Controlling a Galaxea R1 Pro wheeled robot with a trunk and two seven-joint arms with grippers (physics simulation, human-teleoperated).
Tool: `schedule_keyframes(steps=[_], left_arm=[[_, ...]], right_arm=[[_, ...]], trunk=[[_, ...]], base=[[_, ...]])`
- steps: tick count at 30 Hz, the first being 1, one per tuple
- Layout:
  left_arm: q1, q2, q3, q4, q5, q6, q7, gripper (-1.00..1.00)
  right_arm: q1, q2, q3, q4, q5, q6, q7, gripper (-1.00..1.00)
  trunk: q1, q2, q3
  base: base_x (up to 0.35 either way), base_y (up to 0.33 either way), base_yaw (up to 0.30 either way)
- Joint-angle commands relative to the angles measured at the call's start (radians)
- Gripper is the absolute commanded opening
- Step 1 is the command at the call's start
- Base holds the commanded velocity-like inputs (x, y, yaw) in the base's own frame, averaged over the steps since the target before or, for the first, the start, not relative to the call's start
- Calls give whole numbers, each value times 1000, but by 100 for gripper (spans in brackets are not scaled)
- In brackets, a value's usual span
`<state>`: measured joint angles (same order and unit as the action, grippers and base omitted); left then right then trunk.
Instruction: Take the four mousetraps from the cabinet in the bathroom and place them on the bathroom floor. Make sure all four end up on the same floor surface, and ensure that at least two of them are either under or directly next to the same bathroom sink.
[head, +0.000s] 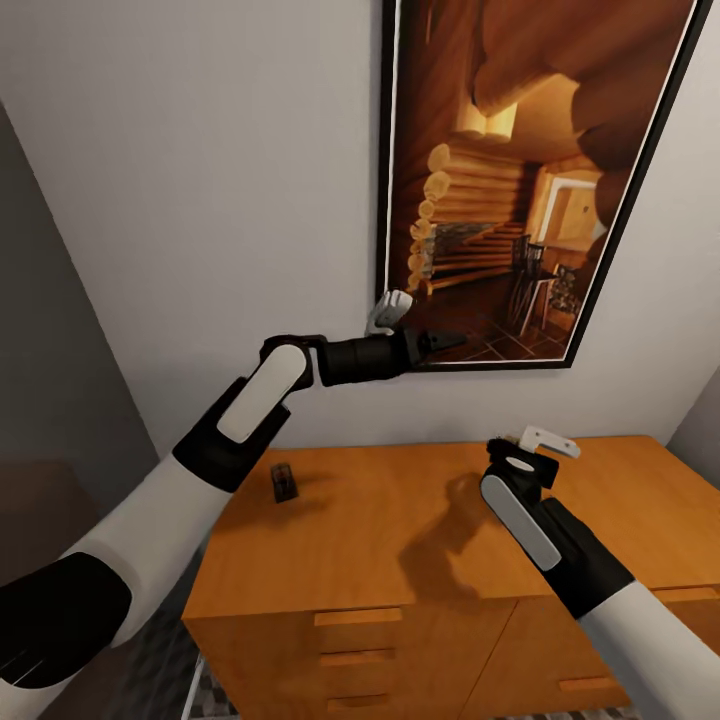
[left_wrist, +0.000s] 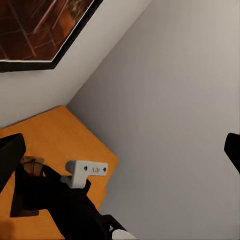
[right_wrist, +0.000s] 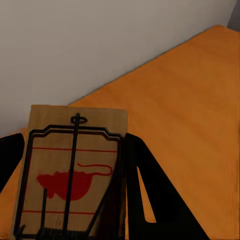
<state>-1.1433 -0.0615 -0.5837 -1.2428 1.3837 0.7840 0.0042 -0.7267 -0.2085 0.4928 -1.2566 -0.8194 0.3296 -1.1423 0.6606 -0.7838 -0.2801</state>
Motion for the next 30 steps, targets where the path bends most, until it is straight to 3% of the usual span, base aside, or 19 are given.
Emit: schedule_keyframes(steps=[1,5,11,15,18,21,22,23,25,27,30], left_arm=[[-1,-2,6,0,-1,3,10,100],[-2,-10,26,-50,-11,4,67,100],[-3,-2,31,-142,-12,12,155,100],[-3,8,32,-151,-13,14,176,100],[-2,35,28,-151,-13,15,181,100],[2,67,25,-149,-12,15,182,100],[5,85,25,-148,-12,16,183,100],[6,90,24,-147,-12,16,183,100],[7,103,23,-145,-12,17,184,100],[8,107,21,-143,-12,17,184,100],[10,110,11,-142,-12,18,185,100]], right_arm=[[3,-4,2,-9,-5,18,-5,-100],[18,-18,-4,-29,-4,70,1,-100],[22,-78,-9,-42,-11,84,4,-100],[22,-104,-9,-49,-41,87,9,-100],[23,-148,-9,-63,-86,88,39,-100],[23,-214,-9,-81,-169,110,116,-100],[23,-259,-9,-90,-236,144,178,-100],[23,-274,-10,-92,-260,155,201,-100],[23,-332,-15,-97,-351,191,303,-100],[23,-374,-26,-99,-409,207,389,-100],[23,-425,-40,-100,-462,224,505,-100]], trunk=[[0,-1,-1],[0,-1,-1],[0,-1,-1],[0,-1,-1],[0,-1,-1],[0,-1,-1],[0,-1,-1],[0,-1,-1],[0,-1,-1],[0,-1,-1],[0,-1,-1]], base=[[0,0,0],[0,0,0],[0,0,0],[0,0,0],[0,0,0],[0,0,0],[0,0,0],[0,0,0],[0,0,0],[0,0,0],[0,0,0]])
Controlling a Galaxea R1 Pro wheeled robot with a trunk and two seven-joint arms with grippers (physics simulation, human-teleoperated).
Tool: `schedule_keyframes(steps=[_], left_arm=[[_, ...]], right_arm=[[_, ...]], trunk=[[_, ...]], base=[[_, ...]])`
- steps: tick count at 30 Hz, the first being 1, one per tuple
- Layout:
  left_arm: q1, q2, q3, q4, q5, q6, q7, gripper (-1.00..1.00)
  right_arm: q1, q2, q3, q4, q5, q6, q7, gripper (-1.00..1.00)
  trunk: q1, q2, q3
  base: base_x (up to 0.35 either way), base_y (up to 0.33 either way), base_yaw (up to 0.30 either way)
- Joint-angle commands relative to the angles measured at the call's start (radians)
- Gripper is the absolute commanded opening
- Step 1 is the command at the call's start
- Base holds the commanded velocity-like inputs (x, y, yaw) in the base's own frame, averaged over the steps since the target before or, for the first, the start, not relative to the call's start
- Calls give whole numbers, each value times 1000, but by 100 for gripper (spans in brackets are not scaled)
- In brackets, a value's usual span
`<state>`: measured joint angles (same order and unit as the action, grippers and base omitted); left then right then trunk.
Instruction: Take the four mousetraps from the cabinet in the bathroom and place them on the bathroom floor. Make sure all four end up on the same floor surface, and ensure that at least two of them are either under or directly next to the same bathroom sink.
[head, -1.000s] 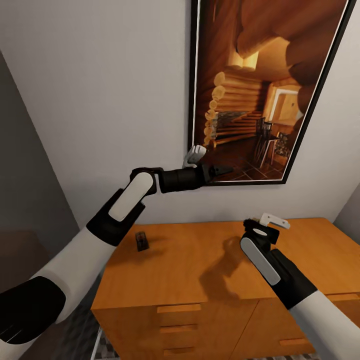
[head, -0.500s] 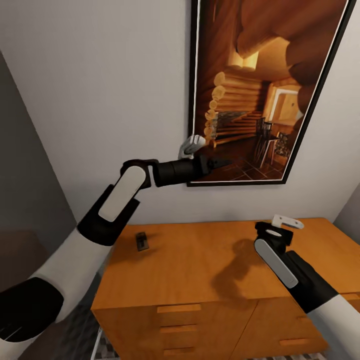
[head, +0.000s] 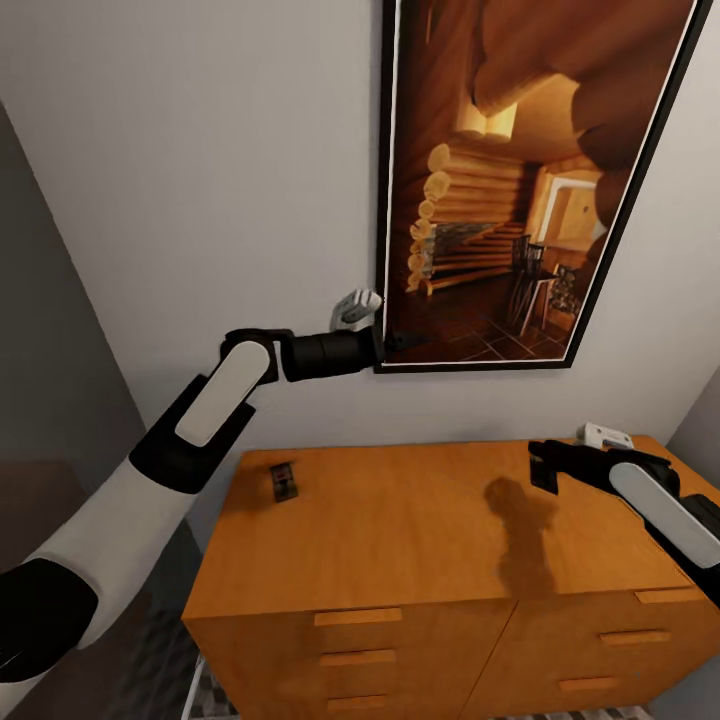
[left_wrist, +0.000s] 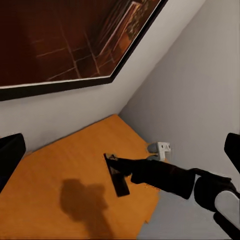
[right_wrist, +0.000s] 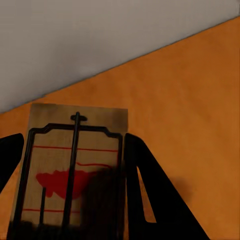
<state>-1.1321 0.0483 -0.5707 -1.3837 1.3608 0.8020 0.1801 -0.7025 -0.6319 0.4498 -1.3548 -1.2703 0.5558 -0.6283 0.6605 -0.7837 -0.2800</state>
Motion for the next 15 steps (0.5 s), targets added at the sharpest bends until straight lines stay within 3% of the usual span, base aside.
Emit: schedule_keyframes(steps=[1,2,4,7,9,14,15], left_arm=[[-1,2,-13,-1,11,1,10,100],[-1,3,-26,0,11,1,10,100],[0,3,-40,0,11,1,10,100],[0,4,-70,0,11,2,10,100],[0,4,-81,0,11,2,10,100],[0,4,-94,0,11,5,10,100],[0,4,-96,1,11,7,10,100]], right_arm=[[-2,-25,-1,-1,-26,6,44,-100],[-2,-46,-4,-1,-36,15,93,-100],[-2,-64,-6,-2,-42,23,141,-100],[-2,-91,-17,-1,-50,50,266,-100],[-2,-102,-45,-1,-52,72,341,-100],[-2,-127,-175,-1,-55,140,525,-100],[-2,-128,-187,0,-54,145,540,-100]], trunk=[[0,-1,-2],[0,-1,-2],[0,-1,-2],[0,-1,-2],[0,-1,-2],[0,-1,-2],[0,-1,-2]], base=[[0,0,0],[0,0,0],[0,0,0],[0,0,0],[0,0,0],[0,0,0],[0,0,0]])
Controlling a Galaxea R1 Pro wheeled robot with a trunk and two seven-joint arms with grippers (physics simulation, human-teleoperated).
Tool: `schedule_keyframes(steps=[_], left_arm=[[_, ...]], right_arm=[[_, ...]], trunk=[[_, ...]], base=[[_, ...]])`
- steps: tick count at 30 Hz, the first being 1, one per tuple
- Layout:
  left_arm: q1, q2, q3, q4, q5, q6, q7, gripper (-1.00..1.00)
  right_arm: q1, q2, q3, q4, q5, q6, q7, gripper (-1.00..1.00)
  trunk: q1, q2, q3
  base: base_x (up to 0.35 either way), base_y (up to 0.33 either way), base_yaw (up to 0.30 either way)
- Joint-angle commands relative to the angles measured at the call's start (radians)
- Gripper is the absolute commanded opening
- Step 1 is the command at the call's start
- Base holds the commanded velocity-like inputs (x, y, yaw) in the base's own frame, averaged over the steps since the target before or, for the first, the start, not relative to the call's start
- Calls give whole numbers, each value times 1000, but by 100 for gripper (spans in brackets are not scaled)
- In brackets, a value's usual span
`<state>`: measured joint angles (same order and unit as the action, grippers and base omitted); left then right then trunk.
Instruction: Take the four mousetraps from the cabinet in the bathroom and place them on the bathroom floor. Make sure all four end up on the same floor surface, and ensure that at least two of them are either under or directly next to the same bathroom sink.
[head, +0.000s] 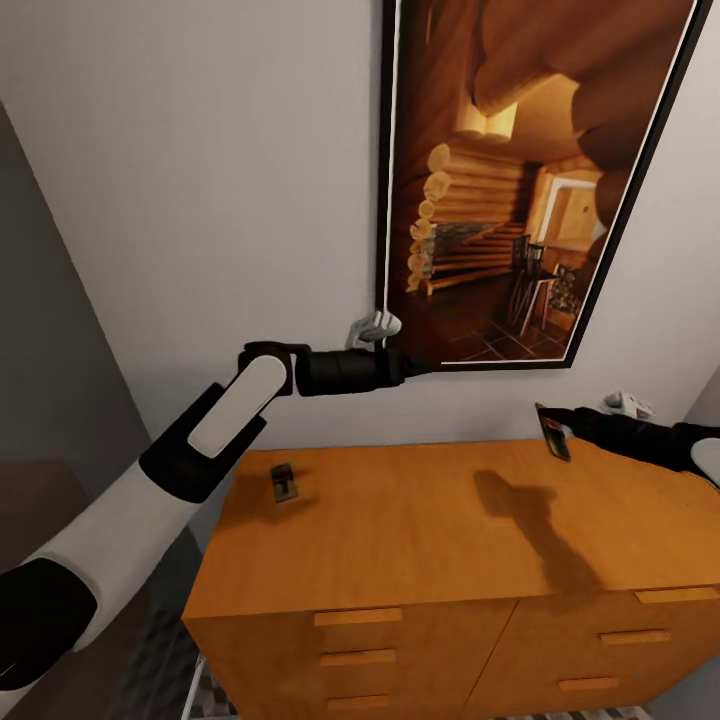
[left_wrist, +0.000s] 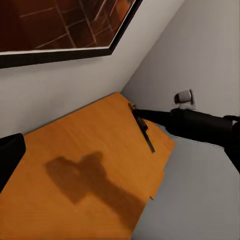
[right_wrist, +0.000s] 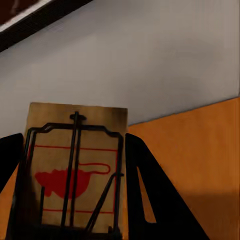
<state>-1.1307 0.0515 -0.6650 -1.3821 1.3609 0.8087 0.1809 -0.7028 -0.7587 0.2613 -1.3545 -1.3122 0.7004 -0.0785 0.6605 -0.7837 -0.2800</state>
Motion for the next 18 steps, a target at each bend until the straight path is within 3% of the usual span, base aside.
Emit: schedule_keyframes(steps=[1,4,9,11,13,18], left_arm=[[-1,1,-8,-1,11,7,9,100],[-1,1,-39,0,11,23,10,100],[-1,1,-76,1,11,31,52,100],[-1,2,-90,12,12,38,131,100],[-1,1,-97,17,14,57,201,100],[-1,1,-99,14,20,172,359,100]], right_arm=[[-1,-3,-20,-1,-13,10,22,-100],[-1,-4,-59,1,-19,20,114,-100],[-1,-5,-76,9,-39,24,308,-100],[-1,-5,-78,10,-45,26,406,-100],[-1,-4,-79,10,-46,26,453,-100],[-1,1,-80,7,-49,25,499,-100]], trunk=[[0,-1,-2],[0,-1,-2],[0,-1,-2],[0,-1,-2],[0,-1,-2],[0,-1,-2]], base=[[0,0,0],[0,0,0],[0,0,0],[0,0,0],[0,0,0],[0,0,0]])
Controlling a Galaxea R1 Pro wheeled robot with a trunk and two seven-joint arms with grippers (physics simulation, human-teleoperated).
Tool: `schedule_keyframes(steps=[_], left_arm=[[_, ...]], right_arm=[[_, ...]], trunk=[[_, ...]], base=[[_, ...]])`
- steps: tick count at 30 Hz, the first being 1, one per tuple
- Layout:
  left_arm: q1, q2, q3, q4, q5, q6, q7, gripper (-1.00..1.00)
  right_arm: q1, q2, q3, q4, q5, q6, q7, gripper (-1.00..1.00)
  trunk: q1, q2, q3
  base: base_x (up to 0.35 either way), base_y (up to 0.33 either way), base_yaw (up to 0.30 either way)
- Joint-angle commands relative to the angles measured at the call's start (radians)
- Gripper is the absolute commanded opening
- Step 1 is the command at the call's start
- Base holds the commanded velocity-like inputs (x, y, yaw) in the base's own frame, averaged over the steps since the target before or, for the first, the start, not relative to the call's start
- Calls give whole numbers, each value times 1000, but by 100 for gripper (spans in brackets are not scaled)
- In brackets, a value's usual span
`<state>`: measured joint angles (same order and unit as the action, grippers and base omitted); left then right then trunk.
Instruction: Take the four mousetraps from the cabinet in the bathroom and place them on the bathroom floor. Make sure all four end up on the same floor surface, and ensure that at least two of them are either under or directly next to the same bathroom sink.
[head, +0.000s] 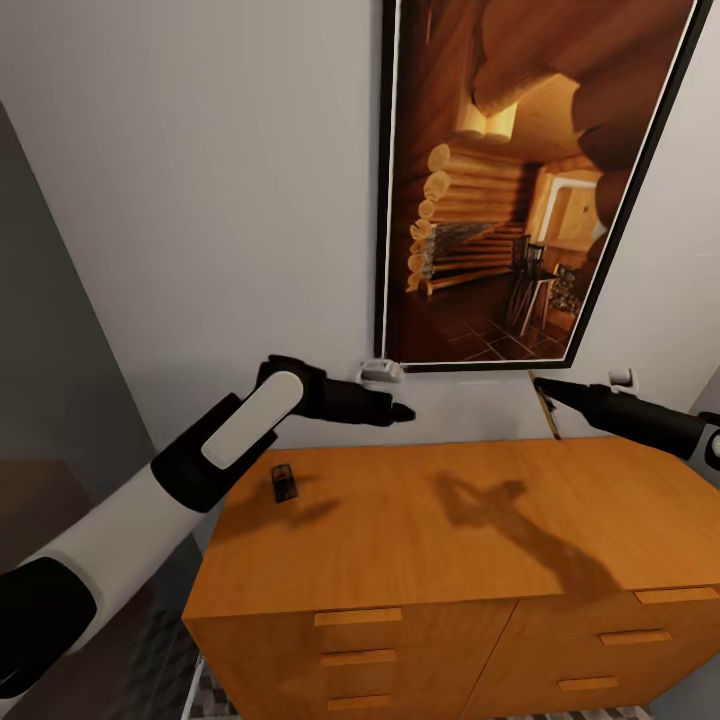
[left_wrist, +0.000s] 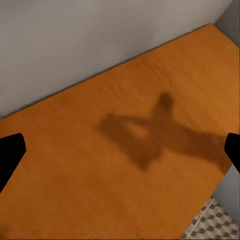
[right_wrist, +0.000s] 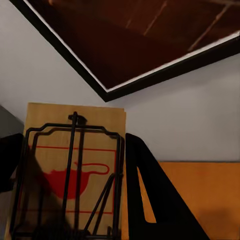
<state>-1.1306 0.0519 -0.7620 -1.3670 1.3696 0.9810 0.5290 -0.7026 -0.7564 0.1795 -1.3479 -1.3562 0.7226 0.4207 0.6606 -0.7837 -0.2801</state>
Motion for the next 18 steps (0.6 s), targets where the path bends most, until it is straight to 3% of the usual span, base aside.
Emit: schedule_keyframes(steps=[1,3,5,7,13,15,16,18], left_arm=[[-1,4,-1,-2,12,14,39,100],[-1,7,0,-3,12,19,53,100],[-1,24,2,-21,15,29,118,100],[-1,35,4,-34,17,33,146,100],[-2,46,8,-42,16,36,174,100],[-2,47,9,-43,20,36,222,100],[-3,47,9,-44,34,36,278,100],[-3,44,8,-44,95,36,387,100]], right_arm=[[-1,0,2,-1,-5,3,3,-100],[-1,1,2,-2,-5,3,4,-100],[-1,2,2,-4,-4,2,5,-100],[-1,3,3,-7,-4,2,6,-100],[-1,4,3,-9,-3,2,7,-100],[-1,3,3,-9,-3,1,7,-100],[-1,2,3,-10,-3,1,7,-100],[-1,3,3,-10,-3,1,8,-100]], trunk=[[0,-1,-2],[0,-1,-2],[0,-1,-2],[0,-1,-2],[0,-1,-2],[0,-1,-2],[0,-1,-2],[0,-1,-2]], base=[[0,0,0],[0,0,0],[0,0,0],[0,0,0],[0,0,0],[0,0,0],[0,0,0],[0,0,0]])
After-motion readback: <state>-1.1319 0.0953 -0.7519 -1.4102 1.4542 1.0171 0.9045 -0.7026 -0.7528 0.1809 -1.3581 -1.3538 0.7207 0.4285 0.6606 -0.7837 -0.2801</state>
